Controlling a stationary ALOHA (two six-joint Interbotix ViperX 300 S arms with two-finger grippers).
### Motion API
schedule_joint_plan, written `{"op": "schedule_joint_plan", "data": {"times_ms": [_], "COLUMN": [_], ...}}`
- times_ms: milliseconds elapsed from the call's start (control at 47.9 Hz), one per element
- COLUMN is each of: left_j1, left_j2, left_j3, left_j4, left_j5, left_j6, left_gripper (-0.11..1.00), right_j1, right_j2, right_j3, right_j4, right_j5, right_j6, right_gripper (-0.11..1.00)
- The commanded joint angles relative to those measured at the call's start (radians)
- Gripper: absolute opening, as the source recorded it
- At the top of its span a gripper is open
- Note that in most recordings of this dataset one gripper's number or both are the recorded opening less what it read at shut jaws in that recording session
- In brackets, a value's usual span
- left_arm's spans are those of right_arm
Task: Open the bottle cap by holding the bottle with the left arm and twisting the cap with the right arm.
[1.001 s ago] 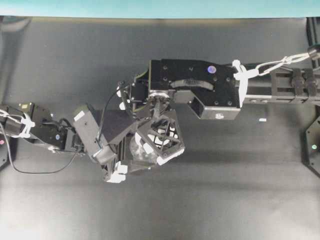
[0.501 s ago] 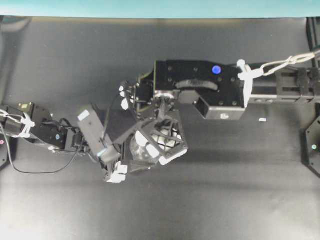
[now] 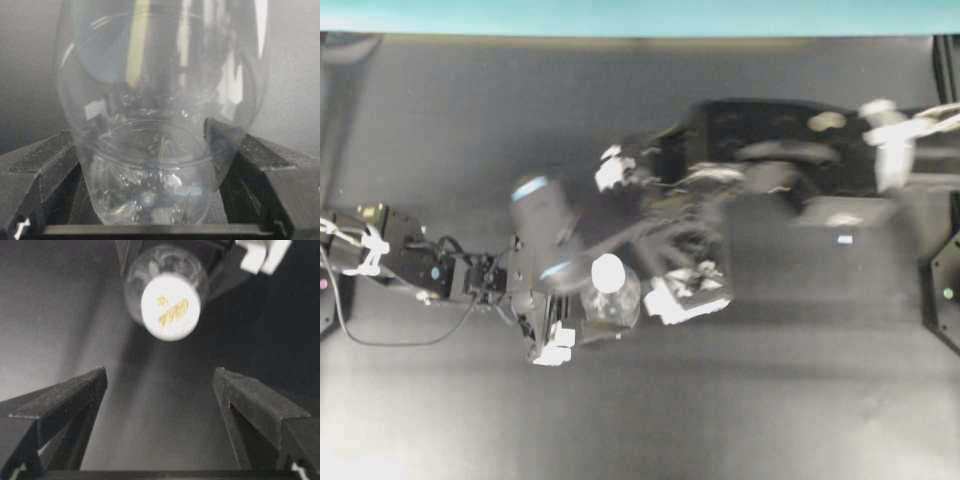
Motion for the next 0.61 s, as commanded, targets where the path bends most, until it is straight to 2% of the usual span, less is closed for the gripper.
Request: {"op": "schedule_joint_plan", "data": {"times_ms": [0,63,125,313,584], "left_j1": [0.000,0.000,0.002,0.003,0.005], "left_j2": [0.005,0.006,0.005,-0.006,-0.051], "left_j3": [-0.005,-0.012,-0.023,-0.051,-0.060], "left_j4": [0.003,0.003,0.003,0.003,0.003], "left_j5": [0.014,0.018,0.028,0.086,0.126], "left_j6": [-0.006,-0.008,-0.008,-0.009,-0.008], "left_gripper": [0.87,0.96,1.00,0.99,0.99], "right_j1": [-0.003,0.000,0.003,0.015,0.017], "right_j2": [-0.089,-0.127,-0.172,-0.273,-0.454], "right_j3": [0.046,0.091,0.149,0.304,0.523], "right_j4": [0.003,0.003,0.003,0.003,0.005], "right_j5": [-0.052,-0.092,-0.135,-0.222,-0.402], "right_j6": [0.051,0.086,0.133,0.250,0.350], "right_gripper": [0.82,0.82,0.82,0.82,0.82]}}
